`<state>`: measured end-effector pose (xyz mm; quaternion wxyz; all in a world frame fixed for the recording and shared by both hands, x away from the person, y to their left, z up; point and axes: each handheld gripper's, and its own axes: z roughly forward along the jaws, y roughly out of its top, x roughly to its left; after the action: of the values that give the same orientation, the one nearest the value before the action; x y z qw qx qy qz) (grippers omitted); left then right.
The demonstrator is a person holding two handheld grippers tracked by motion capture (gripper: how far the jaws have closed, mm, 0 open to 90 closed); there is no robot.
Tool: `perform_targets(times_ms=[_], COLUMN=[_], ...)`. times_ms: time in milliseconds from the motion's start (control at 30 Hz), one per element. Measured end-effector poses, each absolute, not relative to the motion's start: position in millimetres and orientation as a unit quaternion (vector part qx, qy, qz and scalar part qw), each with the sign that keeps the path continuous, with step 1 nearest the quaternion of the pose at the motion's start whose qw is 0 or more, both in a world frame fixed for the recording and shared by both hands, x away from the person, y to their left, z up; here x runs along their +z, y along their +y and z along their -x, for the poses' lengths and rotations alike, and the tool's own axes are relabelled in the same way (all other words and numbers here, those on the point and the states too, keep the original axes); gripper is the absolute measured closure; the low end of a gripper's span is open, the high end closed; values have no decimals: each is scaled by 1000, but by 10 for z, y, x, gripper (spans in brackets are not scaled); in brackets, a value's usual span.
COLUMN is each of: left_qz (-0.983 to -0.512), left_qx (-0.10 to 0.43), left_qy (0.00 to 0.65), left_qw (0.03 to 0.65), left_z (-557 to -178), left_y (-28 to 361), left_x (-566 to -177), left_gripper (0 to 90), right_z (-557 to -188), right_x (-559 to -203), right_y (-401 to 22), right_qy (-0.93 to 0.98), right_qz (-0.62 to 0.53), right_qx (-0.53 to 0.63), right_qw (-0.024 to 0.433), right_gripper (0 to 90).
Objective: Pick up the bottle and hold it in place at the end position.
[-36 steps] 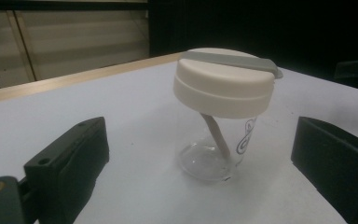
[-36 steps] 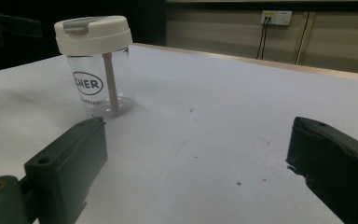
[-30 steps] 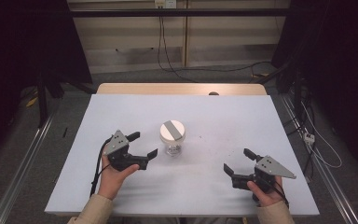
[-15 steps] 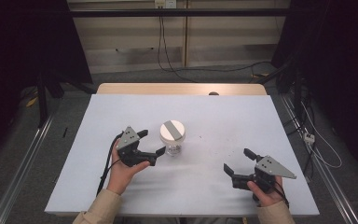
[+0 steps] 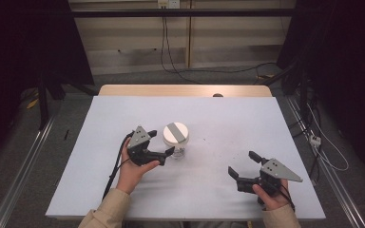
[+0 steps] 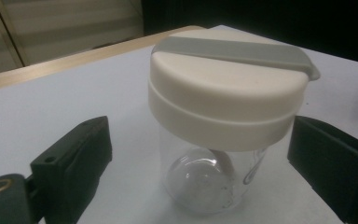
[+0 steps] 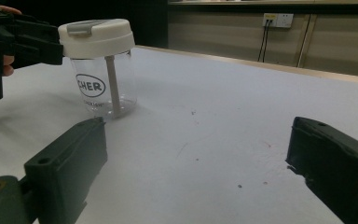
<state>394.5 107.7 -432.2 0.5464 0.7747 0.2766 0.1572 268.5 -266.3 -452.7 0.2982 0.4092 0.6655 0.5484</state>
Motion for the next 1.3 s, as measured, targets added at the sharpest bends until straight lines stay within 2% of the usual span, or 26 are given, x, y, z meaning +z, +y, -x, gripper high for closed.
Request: perform_targets(times_ms=[600, 900, 1167, 1300], left_qz=[-798, -792, -783, -781], left_qx=[143, 135, 148, 144], left_qy=[260, 259, 252, 243], left_qw=[524, 536, 549, 558], left_z=[-4043, -4123, -4164, -4152], left_y=[868, 749, 703, 668], left_x=[-4471, -4531, -4539, -4544], left_gripper=[59, 67, 91, 135], right_z=[-2685, -2686, -2692, -2692], right_x=[-4527, -4528, -4532, -4532], right_y=[-2661, -2662, -2670, -2671], right_qy=[667, 667, 667, 667], right_qz=[-407, -407, -407, -408], right_qx=[548, 549, 549, 549], right_qw=[298, 297, 297, 296], right_gripper=[48, 48, 48, 49])
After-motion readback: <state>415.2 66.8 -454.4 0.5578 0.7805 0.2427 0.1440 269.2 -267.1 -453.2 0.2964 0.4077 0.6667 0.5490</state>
